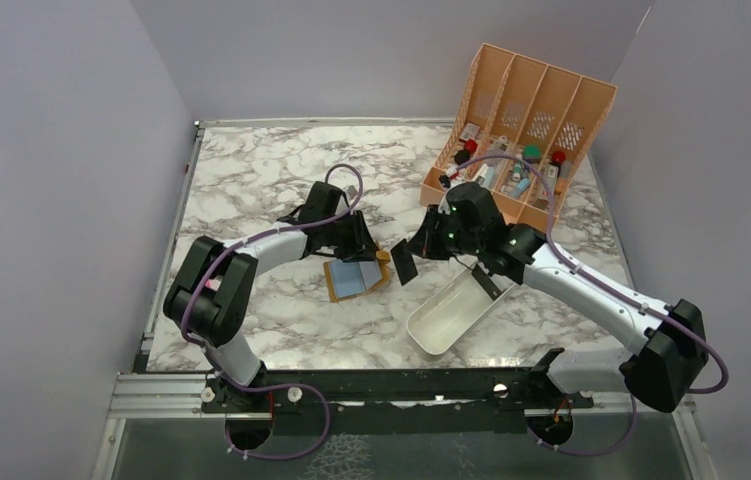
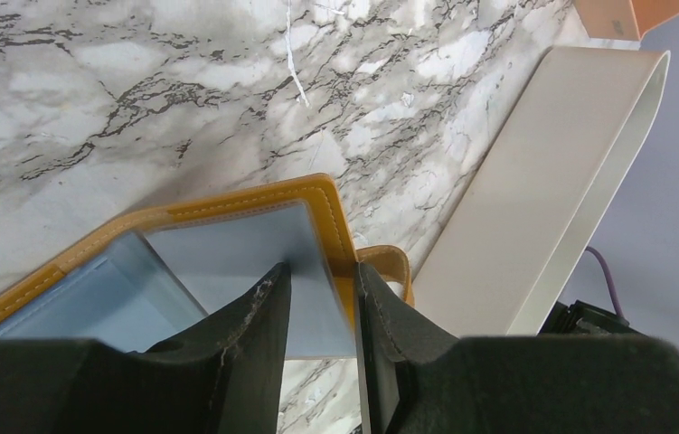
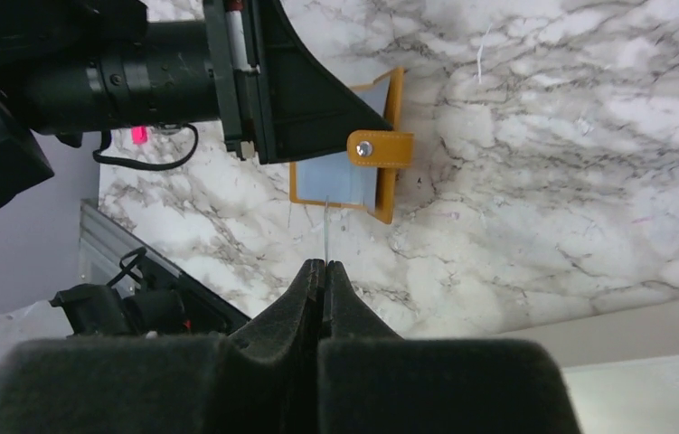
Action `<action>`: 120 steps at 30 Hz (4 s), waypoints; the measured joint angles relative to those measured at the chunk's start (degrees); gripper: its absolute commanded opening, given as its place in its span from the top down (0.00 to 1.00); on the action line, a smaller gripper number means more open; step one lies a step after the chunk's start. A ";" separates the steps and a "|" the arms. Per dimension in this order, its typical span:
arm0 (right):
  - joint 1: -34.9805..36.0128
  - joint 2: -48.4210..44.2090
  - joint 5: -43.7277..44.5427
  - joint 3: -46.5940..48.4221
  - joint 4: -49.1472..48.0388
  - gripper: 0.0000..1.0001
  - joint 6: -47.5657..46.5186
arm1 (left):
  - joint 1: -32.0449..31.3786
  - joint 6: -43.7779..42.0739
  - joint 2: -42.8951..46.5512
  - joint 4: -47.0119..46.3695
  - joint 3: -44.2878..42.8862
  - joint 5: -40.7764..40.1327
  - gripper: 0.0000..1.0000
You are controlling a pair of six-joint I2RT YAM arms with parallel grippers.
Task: Put the credit cards into the card holder
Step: Insert the credit card into the card holder.
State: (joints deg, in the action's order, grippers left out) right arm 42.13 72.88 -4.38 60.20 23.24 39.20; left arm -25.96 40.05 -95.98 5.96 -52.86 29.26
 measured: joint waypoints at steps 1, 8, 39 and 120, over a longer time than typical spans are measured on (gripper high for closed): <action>0.09 0.07 -0.55 -1.20 -1.20 0.99 1.14 | 0.00 0.02 0.00 0.11 -0.15 -0.17 0.65; 0.96 2.71 -4.02 -6.86 -7.48 0.99 6.25 | 0.00 0.02 -0.48 0.39 -1.05 -0.44 0.65; 4.00 21.38 1.88 -8.83 -24.06 0.99 5.09 | 10.34 -3.41 5.27 9.55 -5.14 -3.65 0.55; -5.49 31.41 -13.49 -9.40 -49.05 0.99 4.33 | 11.28 -12.74 3.78 14.51 4.52 -1.44 0.60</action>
State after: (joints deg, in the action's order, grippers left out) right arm 36.64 104.29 -17.87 50.81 -25.80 43.53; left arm -14.68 27.31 -92.20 20.47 -48.34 27.81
